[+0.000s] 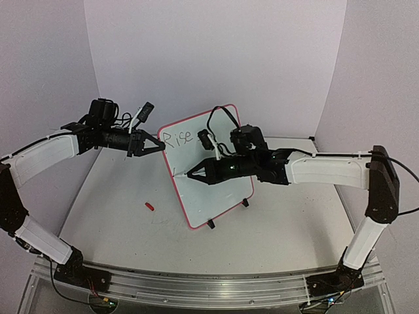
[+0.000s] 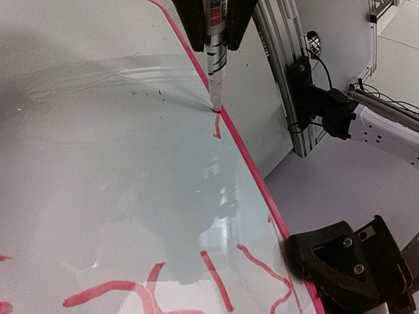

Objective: Write a sentence on the whiteboard

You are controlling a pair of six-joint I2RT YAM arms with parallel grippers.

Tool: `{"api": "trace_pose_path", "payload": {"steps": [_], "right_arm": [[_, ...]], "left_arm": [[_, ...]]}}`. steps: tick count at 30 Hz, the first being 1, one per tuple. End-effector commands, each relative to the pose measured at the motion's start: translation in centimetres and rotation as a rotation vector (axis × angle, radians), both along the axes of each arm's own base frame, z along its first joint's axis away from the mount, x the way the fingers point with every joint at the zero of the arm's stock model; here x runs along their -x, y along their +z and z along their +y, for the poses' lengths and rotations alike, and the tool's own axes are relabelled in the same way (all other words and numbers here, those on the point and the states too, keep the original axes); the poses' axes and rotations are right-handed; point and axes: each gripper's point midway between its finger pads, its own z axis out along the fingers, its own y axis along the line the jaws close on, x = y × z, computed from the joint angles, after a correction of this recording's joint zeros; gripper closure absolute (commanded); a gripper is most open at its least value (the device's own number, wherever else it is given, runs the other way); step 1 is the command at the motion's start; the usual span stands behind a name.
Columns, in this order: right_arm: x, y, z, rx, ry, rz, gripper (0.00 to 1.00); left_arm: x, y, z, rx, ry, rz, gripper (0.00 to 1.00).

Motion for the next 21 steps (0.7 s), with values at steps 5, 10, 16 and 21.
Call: {"api": "trace_pose_path", "payload": {"steps": [5, 10, 16, 21], "right_arm": [[-1.4, 1.6, -1.5, 0.011, -0.108, -0.076, 1.00], [-0.9, 2.6, -1.6, -0.008, -0.088, -0.086, 1.00], [-0.1, 3.8, -1.9, -0.038, -0.063, -0.091, 1.00], [-1.0, 3.7, -2.3, -0.027, -0.118, -0.103, 1.00]], "left_arm": [[1.4, -2.0, -1.1, -0.055, -0.052, 0.036, 1.00], [1.5, -2.1, -1.1, -0.058, -0.053, 0.038, 1.00], [1.5, -2.2, -1.2, -0.060, -0.056, 0.039, 1.00], [1.5, -2.2, -1.3, -0.062, -0.057, 0.040, 1.00]]}}
